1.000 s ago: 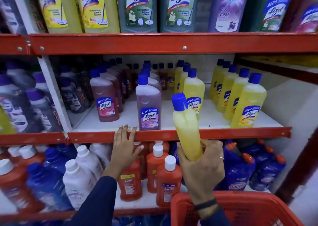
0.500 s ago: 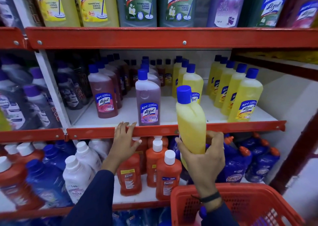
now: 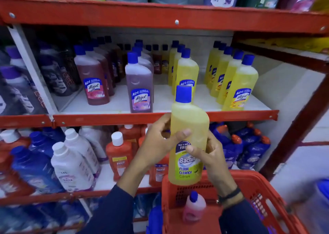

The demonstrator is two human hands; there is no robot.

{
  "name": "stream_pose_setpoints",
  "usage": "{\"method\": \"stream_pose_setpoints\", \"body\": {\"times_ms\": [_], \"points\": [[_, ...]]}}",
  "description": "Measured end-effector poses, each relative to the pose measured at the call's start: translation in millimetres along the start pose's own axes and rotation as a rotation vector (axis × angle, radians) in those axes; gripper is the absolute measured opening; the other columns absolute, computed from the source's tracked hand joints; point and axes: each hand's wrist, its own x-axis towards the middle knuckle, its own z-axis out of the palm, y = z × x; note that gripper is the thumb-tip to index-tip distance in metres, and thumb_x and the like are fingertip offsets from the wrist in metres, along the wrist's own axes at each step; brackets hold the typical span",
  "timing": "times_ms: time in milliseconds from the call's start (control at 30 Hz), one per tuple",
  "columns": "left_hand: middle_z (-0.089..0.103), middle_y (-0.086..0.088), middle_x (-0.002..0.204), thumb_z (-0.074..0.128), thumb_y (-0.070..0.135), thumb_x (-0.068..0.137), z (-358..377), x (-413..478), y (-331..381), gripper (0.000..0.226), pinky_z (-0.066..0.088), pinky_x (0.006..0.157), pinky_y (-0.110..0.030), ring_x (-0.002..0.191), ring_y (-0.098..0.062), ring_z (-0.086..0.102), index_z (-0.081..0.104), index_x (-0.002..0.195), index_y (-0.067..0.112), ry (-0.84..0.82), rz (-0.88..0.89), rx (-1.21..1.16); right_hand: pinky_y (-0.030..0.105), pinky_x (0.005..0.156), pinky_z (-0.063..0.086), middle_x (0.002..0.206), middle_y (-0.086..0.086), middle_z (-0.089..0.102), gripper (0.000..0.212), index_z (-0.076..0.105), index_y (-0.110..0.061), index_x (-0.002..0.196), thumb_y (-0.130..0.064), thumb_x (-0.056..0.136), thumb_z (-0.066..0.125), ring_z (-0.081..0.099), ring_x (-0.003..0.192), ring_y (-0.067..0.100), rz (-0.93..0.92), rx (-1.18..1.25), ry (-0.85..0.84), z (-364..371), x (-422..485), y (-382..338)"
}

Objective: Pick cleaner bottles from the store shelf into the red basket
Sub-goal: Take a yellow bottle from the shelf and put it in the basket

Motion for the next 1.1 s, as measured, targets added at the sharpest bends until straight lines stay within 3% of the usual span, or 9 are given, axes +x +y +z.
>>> {"method": "stream_pose_setpoints", "body": {"times_ms": [100,167,233,300,400,600,733,933,1100], "points": [[0.072,0.0,0.099,0.071,0.036,0.07,17.0,-13.6,-14.6,0.035,0.057,0.076,-0.038,0.089,-0.019,0.068,0.063,0.104,0.028,-0.027,-0.08,0.03,0.025,0.068,0.055,0.094,-0.002,0.076,0.05,0.064,-0.017,0.104,-0.02,0.056,0.079,0.071,0.084,0.014,0.071,-0.149,-0.038,-27.9,-17.3,6.8],[0.072,-0.004,0.101,0.072,0.034,0.07,29.9,-27.6,-34.4,0.037,0.056,0.08,-0.044,0.092,-0.022,0.068,0.063,0.105,0.027,-0.047,-0.164,0.018,0.034,0.072,0.058,0.097,0.002,0.076,0.057,0.063,-0.022,0.105,-0.025,0.052,0.086,0.071,0.088,0.018,0.145,-0.293,-0.057,-48.8,-28.6,16.0],[0.071,-0.007,0.105,0.074,0.033,0.07,45.1,-44.8,-58.3,0.044,0.053,0.085,-0.049,0.098,-0.025,0.067,0.06,0.111,0.022,-0.054,-0.261,0.0,0.047,0.073,0.056,0.09,0.0,0.074,0.064,0.059,-0.031,0.101,-0.044,0.045,0.088,0.069,0.084,0.02,0.206,-0.54,-0.069,-66.3,-40.3,26.0],[0.069,-0.006,0.11,0.075,0.03,0.069,62.9,-63.1,-81.5,0.047,0.052,0.089,-0.044,0.101,-0.022,0.065,0.059,0.113,0.021,-0.061,-0.357,-0.03,0.044,0.069,0.053,0.085,-0.004,0.071,0.072,0.054,-0.034,0.101,-0.062,0.04,0.081,0.066,0.08,0.02,0.261,-0.84,-0.09,-79.7,-53.5,38.6],[0.069,-0.001,0.11,0.076,0.028,0.066,86.6,-88.9,-113.7,0.048,0.052,0.09,-0.035,0.1,-0.015,0.065,0.059,0.112,0.024,-0.078,-0.488,-0.059,0.038,0.069,0.047,0.097,0.0,0.073,0.082,0.051,-0.03,0.114,-0.062,0.044,0.079,0.066,0.094,0.029,0.352,-1.101,-0.161,-95.6,-75.6,67.3],[0.068,-0.006,0.113,0.073,0.04,0.058,115.4,-123.7,-186.6,0.065,0.05,0.09,-0.036,0.1,-0.015,0.063,0.059,0.117,0.016,-0.158,-0.692,0.131,0.038,0.069,0.044,0.106,0.01,0.07,0.072,0.045,-0.025,0.118,-0.053,0.059,0.076,0.063,0.101,0.036,0.576,-1.23,-0.396,-122.9,-107.6,135.8],[0.068,-0.009,0.114,0.064,0.044,0.057,131.8,-134.7,-222.5,0.068,0.049,0.088,-0.034,0.104,-0.022,0.062,0.058,0.118,0.015,-0.335,-0.841,0.353,0.037,0.074,0.045,0.118,0.013,0.066,0.067,0.044,-0.018,0.126,-0.043,0.07,0.071,0.061,0.107,0.035,0.694,-1.238,-0.552,-132.4,-114.9,174.0],[0.065,-0.012,0.116,0.068,0.004,0.074,144.0,-128.6,-249.4,0.045,0.041,0.075,-0.022,0.106,-0.025,0.06,0.06,0.118,0.009,-0.362,-0.996,0.504,0.039,0.076,0.046,0.117,0.018,0.065,0.059,0.047,-0.012,0.121,-0.042,0.075,0.07,0.061,0.106,0.038,0.715,-1.178,-0.645,-134.4,-121.1,214.2],[0.065,-0.006,0.099,0.067,-0.002,0.069,139.4,-123.8,-252.3,0.038,0.046,0.07,-0.026,0.089,-0.018,0.059,0.064,0.106,0.006,-0.392,-1.029,0.494,0.037,0.075,0.048,0.112,0.014,0.067,0.059,0.051,-0.011,0.115,-0.05,0.074,0.068,0.064,0.1,0.035,0.661,-1.238,-0.688,-139.1,-120.0,225.9]]}}
